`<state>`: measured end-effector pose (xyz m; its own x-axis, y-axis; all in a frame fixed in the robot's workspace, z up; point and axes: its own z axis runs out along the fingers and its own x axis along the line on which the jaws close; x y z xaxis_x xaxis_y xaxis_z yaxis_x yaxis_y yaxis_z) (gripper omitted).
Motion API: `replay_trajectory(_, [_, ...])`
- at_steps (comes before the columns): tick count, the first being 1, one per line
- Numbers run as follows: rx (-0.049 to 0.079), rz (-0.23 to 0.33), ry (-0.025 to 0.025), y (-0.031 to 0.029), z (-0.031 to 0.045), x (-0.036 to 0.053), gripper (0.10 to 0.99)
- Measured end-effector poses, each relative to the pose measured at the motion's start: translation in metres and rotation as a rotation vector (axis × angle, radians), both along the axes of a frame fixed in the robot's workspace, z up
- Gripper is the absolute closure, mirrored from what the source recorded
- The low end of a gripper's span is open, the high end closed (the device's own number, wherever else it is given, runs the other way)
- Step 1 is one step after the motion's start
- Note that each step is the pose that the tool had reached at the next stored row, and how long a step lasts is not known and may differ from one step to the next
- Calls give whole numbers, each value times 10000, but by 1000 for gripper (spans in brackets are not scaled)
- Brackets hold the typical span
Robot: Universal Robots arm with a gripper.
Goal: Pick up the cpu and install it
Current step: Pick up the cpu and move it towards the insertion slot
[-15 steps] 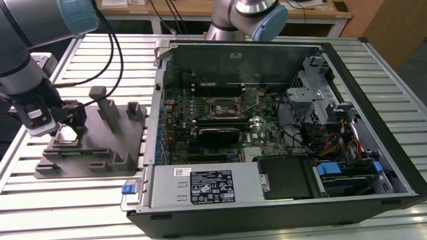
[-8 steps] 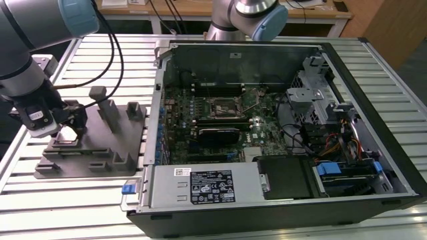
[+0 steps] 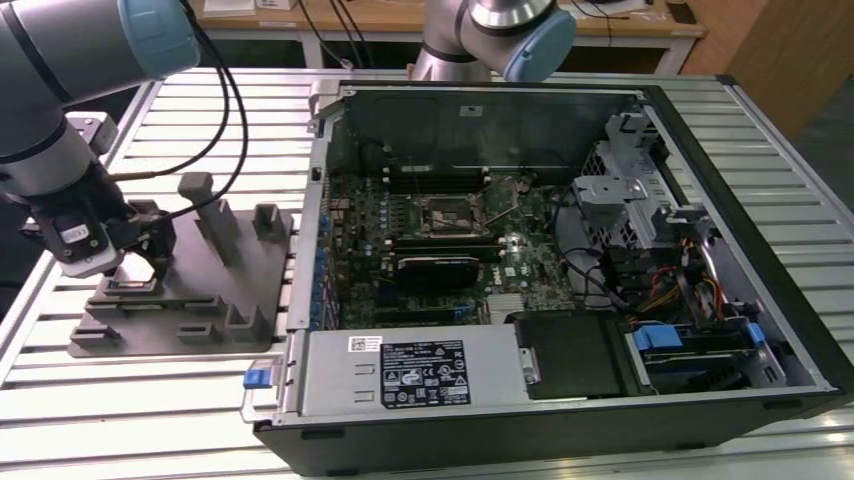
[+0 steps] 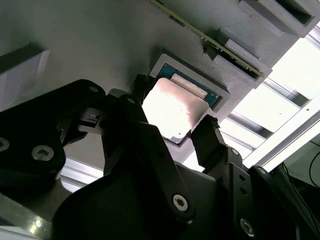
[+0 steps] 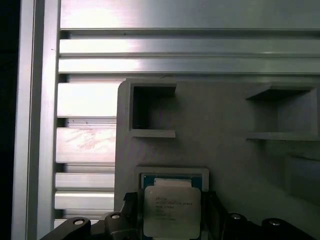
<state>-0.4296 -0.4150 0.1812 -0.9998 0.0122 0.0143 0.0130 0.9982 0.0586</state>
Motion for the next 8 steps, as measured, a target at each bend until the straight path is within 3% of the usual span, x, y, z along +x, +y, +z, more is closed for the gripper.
replay_trajectory(8, [3, 6, -1, 0, -5, -20, 439])
